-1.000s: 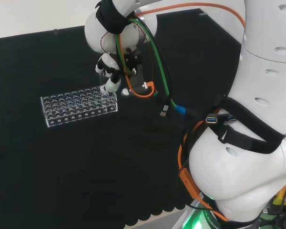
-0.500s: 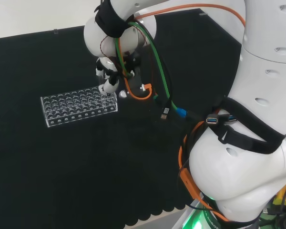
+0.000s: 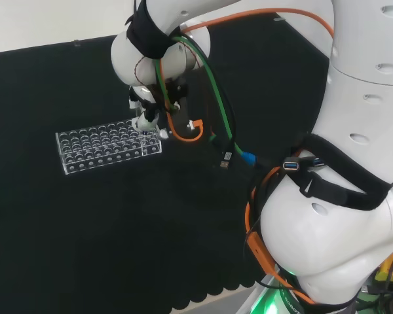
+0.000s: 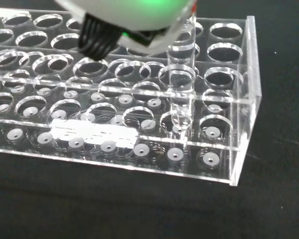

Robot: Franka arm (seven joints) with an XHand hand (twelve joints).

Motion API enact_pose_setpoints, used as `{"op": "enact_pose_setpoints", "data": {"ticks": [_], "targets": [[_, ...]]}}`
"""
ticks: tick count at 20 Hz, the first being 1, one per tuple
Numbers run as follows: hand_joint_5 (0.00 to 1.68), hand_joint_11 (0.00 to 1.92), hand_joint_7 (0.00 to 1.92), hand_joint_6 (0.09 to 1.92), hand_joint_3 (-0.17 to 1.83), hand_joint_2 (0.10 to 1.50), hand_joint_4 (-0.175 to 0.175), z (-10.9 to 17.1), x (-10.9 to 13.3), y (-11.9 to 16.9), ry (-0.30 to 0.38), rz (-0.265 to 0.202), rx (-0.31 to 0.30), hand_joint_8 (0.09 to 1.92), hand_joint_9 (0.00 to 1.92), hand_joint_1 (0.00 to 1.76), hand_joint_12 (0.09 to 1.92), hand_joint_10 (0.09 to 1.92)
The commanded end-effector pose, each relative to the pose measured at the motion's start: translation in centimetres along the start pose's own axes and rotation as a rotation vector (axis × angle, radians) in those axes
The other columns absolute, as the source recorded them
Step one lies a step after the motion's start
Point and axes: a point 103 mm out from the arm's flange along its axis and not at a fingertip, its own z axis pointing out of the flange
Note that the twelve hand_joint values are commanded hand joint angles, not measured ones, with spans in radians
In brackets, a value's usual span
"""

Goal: Pick up the test tube.

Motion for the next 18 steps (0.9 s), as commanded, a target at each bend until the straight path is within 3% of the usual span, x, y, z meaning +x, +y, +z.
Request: {"op": "enact_pose_setpoints", "data": {"ticks": [1, 5, 12, 18], "targets": [[1.01, 1.03, 1.17, 0.89, 0.30, 0.91, -0.145, -0.6, 1.0, 0.2, -0.019, 0.011, -0.050, 0.78, 1.14, 1.22, 1.01, 0.39], [1.05, 1.08, 1.12, 0.87, 0.09, 1.02, -0.174, -0.7, 1.3, 0.2, -0.027, 0.015, -0.053, 0.85, 1.17, 1.27, 0.99, 0.41], [1.04, 1.11, 1.09, 0.90, 0.07, 1.04, -0.175, -0.9, 1.2, 0.1, -0.028, 0.021, -0.050, 0.90, 1.13, 1.27, 0.93, 0.54], [1.04, 1.11, 1.09, 0.90, 0.07, 1.04, -0.175, -2.8, 1.6, 0.5, -0.050, 0.012, -0.043, 0.90, 1.12, 1.27, 0.93, 0.59]]}}
